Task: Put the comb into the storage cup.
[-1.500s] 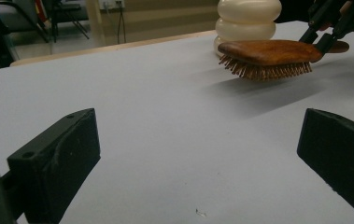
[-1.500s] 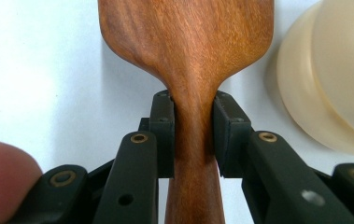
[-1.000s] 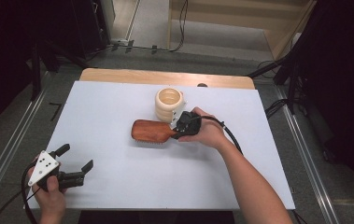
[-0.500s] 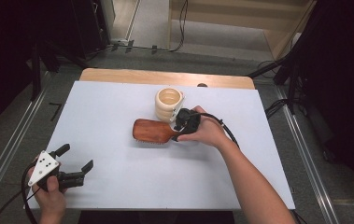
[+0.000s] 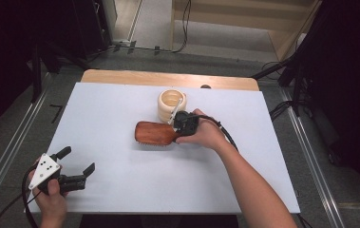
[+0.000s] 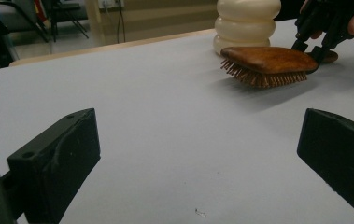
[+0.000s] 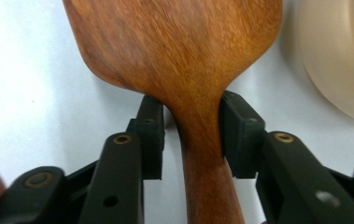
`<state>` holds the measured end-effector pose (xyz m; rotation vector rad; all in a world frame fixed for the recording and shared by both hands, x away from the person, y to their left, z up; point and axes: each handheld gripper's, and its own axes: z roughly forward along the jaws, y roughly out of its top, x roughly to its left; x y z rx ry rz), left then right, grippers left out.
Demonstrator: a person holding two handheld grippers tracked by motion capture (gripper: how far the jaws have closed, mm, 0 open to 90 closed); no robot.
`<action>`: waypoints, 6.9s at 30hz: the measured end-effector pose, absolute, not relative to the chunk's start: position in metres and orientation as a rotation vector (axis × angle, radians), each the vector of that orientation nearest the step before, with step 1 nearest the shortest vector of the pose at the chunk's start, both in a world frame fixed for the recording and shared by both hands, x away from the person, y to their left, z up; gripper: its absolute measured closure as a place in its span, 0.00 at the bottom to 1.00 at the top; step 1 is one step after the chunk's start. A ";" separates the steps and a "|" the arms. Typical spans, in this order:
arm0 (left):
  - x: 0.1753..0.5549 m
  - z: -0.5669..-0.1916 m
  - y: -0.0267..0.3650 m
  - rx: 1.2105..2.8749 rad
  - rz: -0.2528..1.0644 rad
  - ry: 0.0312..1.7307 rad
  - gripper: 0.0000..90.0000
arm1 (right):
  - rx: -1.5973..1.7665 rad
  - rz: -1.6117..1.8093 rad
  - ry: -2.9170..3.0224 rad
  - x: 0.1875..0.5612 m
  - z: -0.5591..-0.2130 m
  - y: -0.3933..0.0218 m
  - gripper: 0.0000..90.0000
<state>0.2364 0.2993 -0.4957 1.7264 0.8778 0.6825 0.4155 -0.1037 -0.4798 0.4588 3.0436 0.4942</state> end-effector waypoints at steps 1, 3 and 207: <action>0.236 -0.496 0.299 1.727 0.682 0.877 0.00 | 0.432 0.510 3.051 0.413 -0.480 -0.104 0.77; 0.236 -0.496 0.299 1.726 0.681 0.878 0.00 | 0.462 0.534 3.042 0.414 -0.481 -0.105 0.78; 0.294 -0.423 0.072 1.671 0.163 0.715 0.63 | 0.846 1.648 2.141 0.263 -0.493 -0.154 0.32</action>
